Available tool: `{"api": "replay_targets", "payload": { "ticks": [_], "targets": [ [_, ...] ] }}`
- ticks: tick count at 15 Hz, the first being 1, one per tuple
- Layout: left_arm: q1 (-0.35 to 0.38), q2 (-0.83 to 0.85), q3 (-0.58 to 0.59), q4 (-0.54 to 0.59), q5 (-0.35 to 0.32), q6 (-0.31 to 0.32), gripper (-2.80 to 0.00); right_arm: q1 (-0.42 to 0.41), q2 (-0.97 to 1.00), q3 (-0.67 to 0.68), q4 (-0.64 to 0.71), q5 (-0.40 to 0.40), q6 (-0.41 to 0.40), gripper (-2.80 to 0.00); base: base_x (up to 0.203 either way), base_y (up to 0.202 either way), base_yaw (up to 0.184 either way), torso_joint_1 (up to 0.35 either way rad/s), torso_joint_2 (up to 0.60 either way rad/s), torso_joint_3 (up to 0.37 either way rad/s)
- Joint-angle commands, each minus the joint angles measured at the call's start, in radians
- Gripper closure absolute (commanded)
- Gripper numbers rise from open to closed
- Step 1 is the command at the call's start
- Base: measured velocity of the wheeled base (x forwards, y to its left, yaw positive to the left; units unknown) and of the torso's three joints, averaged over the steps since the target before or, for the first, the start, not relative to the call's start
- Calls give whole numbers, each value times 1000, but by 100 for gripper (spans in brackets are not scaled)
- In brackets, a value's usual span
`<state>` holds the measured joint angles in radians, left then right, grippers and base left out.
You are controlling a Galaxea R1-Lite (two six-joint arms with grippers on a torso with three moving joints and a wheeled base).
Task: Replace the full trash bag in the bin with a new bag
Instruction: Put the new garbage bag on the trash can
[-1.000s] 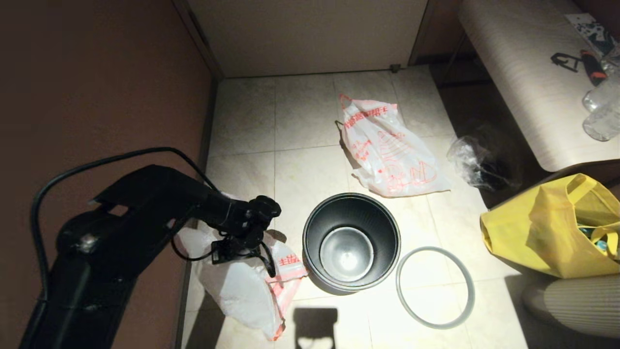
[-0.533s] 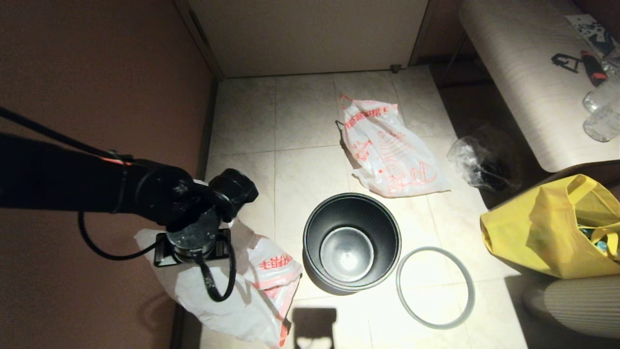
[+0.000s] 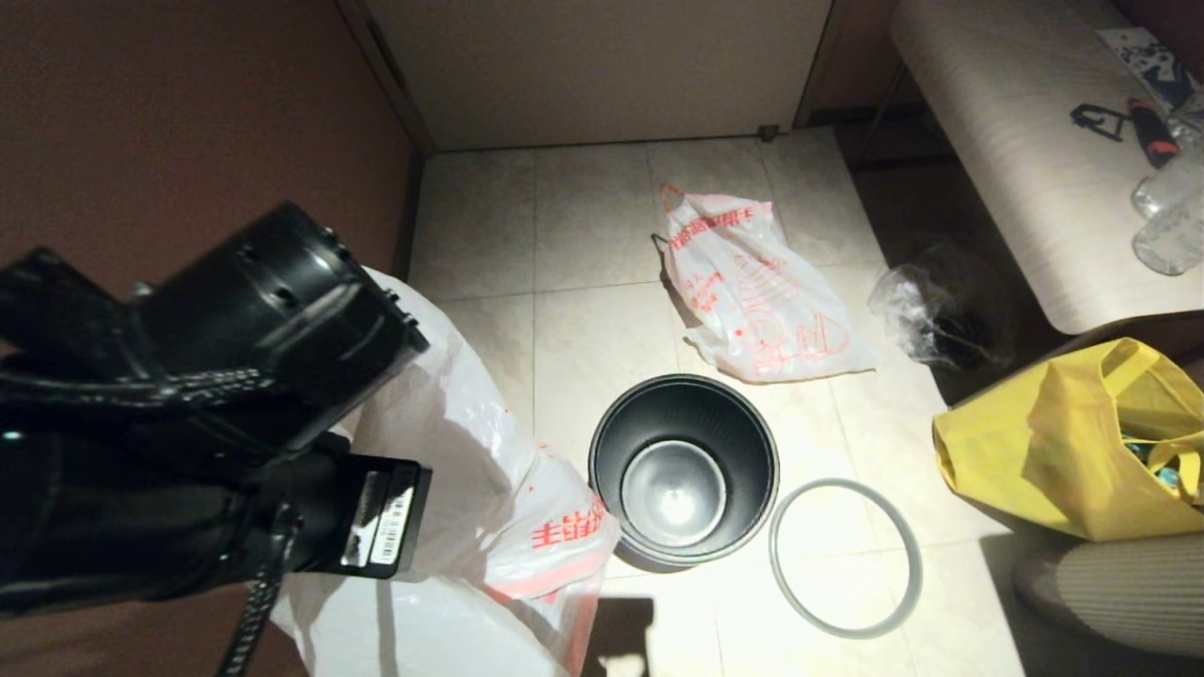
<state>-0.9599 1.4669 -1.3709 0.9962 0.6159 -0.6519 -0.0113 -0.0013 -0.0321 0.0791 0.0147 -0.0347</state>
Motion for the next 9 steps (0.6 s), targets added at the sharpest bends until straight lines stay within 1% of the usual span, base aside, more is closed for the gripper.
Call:
{"api": "replay_targets", "payload": {
  "ticks": [1,3,4,5,7,9],
  "targets": [
    [-76,-81,-26,-1,-25,34,0,0,0,0,1,-1,-1,0,0,0,0,0,0,0],
    [-107,-75,-67,-6,-142,74,0,1,0,0,1,-1,-1,0,0,0,0,0,0,0],
    [-116,-60,-93,-11,-196,108,0,1,0,0,1,-1,-1,0,0,0,0,0,0,0],
    [-114,-45,-101,-38,-228,146,0,0,0,0,1,-1,-1,0,0,0,0,0,0,0],
    [-108,-5,-97,-158,-255,220,0,0,0,0,1,0,-1,0,0,0,0,0,0,0],
    [-112,27,-106,-226,-318,262,0,1,0,0,1,-1,-1,0,0,0,0,0,0,0]
  ]
}}
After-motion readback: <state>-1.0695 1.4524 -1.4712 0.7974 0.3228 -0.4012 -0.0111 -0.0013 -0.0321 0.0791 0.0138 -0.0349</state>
